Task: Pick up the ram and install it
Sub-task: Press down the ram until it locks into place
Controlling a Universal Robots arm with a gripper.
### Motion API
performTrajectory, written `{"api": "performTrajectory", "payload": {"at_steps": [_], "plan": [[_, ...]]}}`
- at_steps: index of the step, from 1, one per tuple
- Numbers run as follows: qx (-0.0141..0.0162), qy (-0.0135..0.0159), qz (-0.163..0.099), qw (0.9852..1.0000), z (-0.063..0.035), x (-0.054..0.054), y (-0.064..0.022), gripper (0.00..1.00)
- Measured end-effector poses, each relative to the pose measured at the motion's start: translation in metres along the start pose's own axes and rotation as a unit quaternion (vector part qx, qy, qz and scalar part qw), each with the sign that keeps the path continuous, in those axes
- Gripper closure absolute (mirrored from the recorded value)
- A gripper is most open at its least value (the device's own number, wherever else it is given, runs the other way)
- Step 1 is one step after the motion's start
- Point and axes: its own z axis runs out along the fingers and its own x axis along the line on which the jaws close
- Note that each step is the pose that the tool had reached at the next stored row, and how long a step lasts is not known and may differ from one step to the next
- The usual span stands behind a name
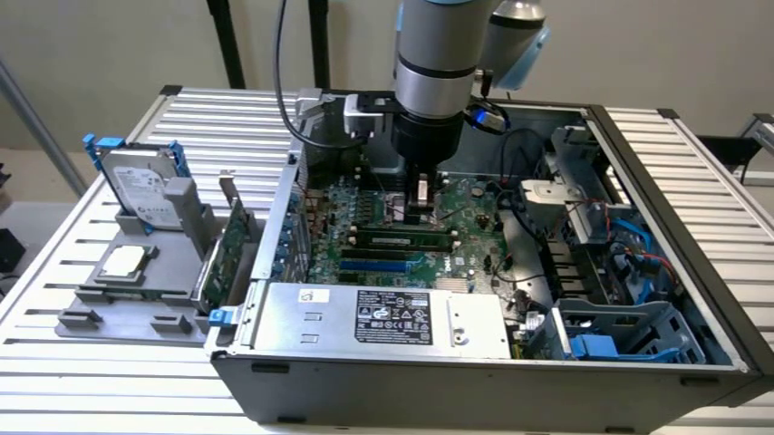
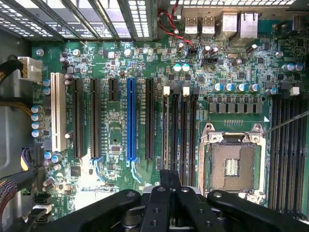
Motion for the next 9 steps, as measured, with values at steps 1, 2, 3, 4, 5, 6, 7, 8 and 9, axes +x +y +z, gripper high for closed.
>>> {"api": "performTrajectory", "payload": {"at_steps": [1, 2, 3, 4, 5, 6, 7, 8, 9], "plan": [[0.0000, 0.0000, 0.000, 1.0000, 0.0000, 0.0000, 0.0000, 0.89], [0.0000, 0.0000, 0.000, 1.0000, 0.0000, 0.0000, 0.0000, 0.89], [0.0000, 0.0000, 0.000, 1.0000, 0.0000, 0.0000, 0.0000, 0.89], [0.0000, 0.0000, 0.000, 1.0000, 0.0000, 0.0000, 0.0000, 0.89], [0.0000, 0.0000, 0.000, 1.0000, 0.0000, 0.0000, 0.0000, 0.89], [0.0000, 0.0000, 0.000, 1.0000, 0.0000, 0.0000, 0.0000, 0.89], [0.0000, 0.0000, 0.000, 1.0000, 0.0000, 0.0000, 0.0000, 0.89], [0.0002, 0.0000, 0.000, 1.0000, 0.0001, 0.0000, 0.0003, 0.89], [0.0002, 0.0001, 0.000, 1.0000, 0.0011, 0.0000, 0.0007, 0.89]]}}
